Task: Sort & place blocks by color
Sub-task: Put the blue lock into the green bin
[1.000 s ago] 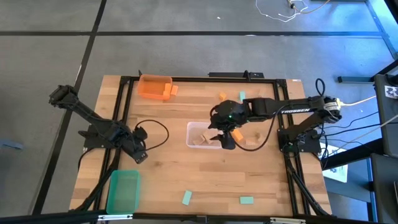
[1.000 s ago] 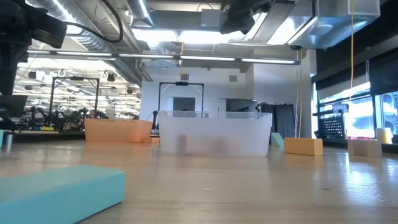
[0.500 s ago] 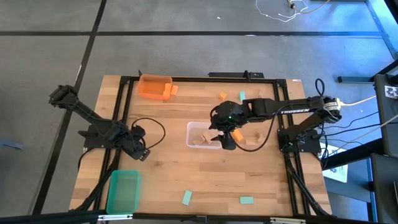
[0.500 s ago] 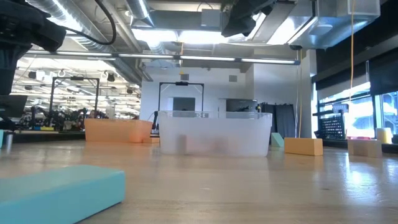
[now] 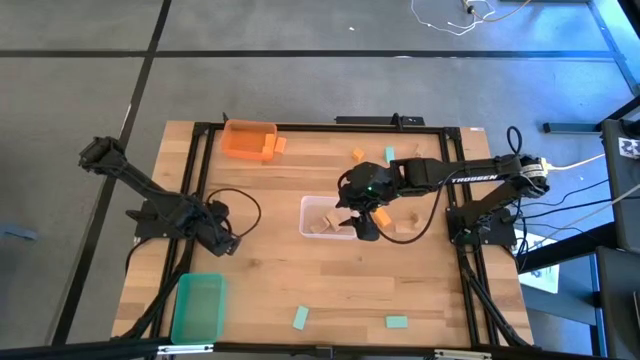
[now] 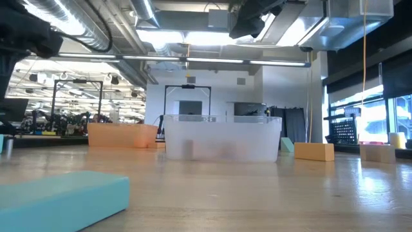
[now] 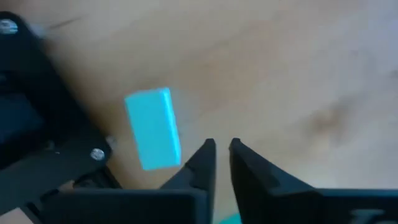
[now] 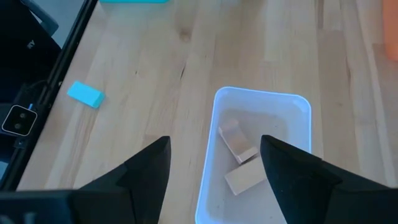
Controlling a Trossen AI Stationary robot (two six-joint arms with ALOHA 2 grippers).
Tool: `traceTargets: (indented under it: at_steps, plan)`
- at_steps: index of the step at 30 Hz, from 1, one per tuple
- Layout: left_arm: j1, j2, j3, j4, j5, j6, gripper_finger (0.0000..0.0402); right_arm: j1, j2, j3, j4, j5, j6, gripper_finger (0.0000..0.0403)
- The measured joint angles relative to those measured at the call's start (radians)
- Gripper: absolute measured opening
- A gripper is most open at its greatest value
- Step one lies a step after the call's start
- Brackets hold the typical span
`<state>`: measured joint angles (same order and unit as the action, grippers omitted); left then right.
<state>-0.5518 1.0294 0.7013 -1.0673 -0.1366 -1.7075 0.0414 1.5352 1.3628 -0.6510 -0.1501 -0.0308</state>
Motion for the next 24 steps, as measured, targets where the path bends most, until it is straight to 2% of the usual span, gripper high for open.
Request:
traceTargets:
  at_steps: [8, 12, 16, 24]
  plan:
    - [0.0, 0.0, -0.063, 0.011, 0.013, -0.104, 0.0148, 0.0, 0.0, 0.0, 0.002, 0.0, 0.0, 0.0248]
    - [0.0, 0.0, -0.1, 0.013, 0.026, -0.126, 0.0185, 0.0, 0.0, 0.001, 0.002, 0.0, 0.0, 0.0248]
    - [0.0, 0.0, -0.133, 0.046, 0.027, -0.143, 0.02, 0.0, 0.0, 0.001, 0.003, 0.0, 0.0, 0.0248]
    - [0.0, 0.013, -0.168, 0.084, 0.046, -0.147, 0.0201, 0.0, 0.0, 0.001, 0.003, 0.0, 0.0, 0.0248]
